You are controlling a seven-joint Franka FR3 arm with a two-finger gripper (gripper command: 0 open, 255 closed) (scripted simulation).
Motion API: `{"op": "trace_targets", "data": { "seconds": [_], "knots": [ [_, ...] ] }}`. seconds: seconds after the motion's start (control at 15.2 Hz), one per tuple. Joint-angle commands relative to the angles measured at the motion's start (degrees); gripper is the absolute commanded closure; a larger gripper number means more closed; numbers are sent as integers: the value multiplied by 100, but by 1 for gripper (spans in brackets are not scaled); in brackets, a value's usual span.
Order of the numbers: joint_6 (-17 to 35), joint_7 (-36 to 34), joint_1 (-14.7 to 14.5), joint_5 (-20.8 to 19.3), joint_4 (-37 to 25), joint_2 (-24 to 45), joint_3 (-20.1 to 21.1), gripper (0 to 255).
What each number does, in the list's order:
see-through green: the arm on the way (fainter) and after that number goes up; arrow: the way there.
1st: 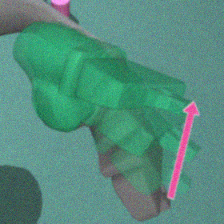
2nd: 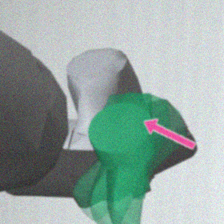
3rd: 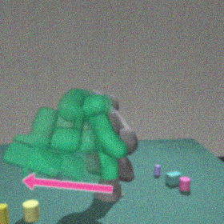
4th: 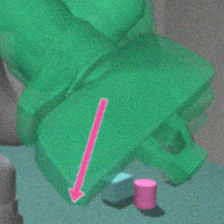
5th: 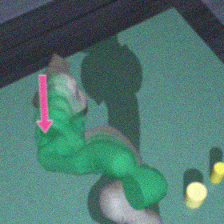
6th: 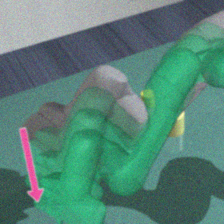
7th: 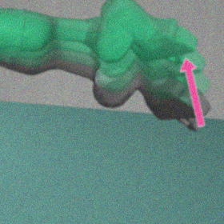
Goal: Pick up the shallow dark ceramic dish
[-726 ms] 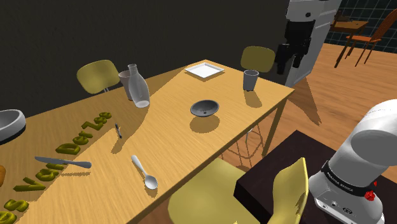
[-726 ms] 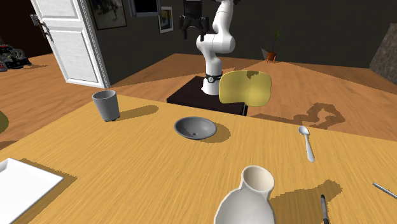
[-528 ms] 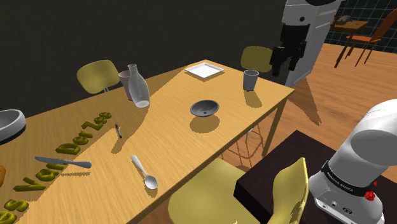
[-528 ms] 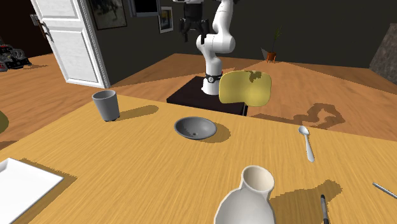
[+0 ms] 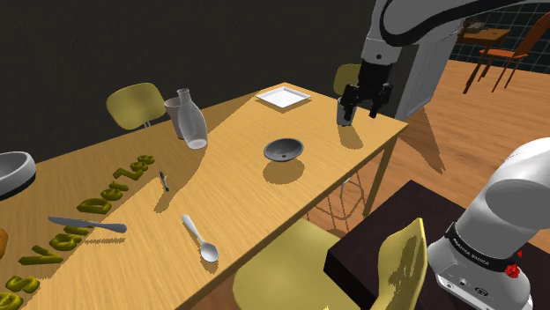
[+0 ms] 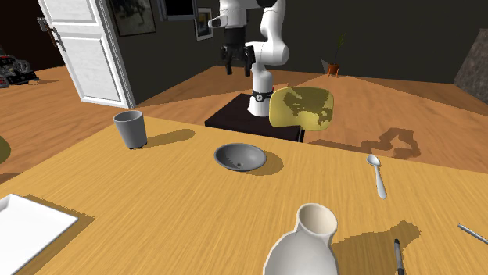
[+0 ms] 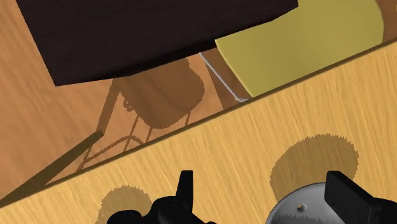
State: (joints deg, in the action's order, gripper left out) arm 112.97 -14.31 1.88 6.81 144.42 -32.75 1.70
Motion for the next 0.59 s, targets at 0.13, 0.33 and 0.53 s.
{"op": "trace_targets", "data": {
  "seconds": [0.13,0.33,0.53],
  "knots": [
    [1020,-344,-17,421,48,735,35,0],
    [1707,-538,-59,765,-40,1338,49,0],
    [2347,-666,-120,1154,-214,1975,47,0]
  ]
}}
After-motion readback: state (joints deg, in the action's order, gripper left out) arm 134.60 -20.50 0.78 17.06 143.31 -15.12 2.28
